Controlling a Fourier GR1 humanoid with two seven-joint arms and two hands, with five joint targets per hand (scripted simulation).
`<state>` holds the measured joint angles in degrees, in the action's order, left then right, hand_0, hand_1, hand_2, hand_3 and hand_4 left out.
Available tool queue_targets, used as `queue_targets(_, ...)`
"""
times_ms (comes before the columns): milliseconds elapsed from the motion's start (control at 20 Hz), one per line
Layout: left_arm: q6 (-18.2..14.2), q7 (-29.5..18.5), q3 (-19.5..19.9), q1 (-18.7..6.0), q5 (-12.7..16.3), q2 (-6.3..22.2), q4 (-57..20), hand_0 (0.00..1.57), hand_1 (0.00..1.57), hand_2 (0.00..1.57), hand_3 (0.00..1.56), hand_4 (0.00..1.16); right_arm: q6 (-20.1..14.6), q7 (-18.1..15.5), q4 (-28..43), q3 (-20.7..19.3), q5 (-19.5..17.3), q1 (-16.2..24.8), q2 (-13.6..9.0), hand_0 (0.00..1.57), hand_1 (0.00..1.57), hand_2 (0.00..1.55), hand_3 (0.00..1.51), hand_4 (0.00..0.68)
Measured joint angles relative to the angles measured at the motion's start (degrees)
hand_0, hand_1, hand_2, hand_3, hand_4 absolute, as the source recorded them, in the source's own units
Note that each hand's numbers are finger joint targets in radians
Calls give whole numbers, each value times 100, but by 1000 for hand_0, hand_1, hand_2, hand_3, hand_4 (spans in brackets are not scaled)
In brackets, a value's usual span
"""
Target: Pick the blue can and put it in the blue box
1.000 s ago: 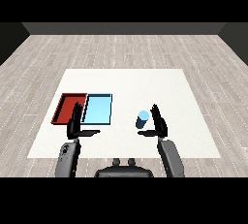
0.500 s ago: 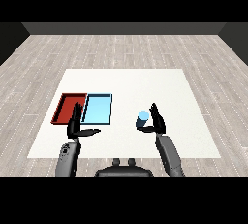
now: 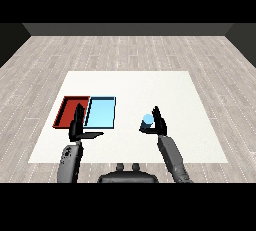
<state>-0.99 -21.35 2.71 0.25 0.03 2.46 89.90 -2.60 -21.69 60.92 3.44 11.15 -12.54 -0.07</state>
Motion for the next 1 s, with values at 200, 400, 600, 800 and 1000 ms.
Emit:
queue_targets(200, -2, -35, 55, -21, 20, 21, -29, 0, 0, 0, 0, 0, -39, -204, -326, 61, 128, -89, 4, 0, 0, 0, 0, 0)
queue_targets(400, 11, 4, 15, 75, 19, 10, 104, 0, 0, 0, 0, 0, 44, -204, -581, -59, 227, -299, -1, 0, 0, 0, 0, 0)
queue_targets(600, 74, -17, 49, 64, 88, 19, 26, 0, 0, 0, 0, 0, 21, -337, -664, 123, 416, -322, -18, 0, 0, 0, 0, 0)
queue_targets(800, 58, -43, 3, 188, 25, 12, 117, 0, 0, 0, 0, 0, -193, -269, -618, 333, 583, -344, -3, 0, 0, 0, 0, 0)
queue_targets(1000, 105, 56, 60, 96, 111, 46, 161, 0, 0, 0, 0, 0, -320, -148, -632, 353, 542, -473, 3, 0, 0, 0, 0, 0)
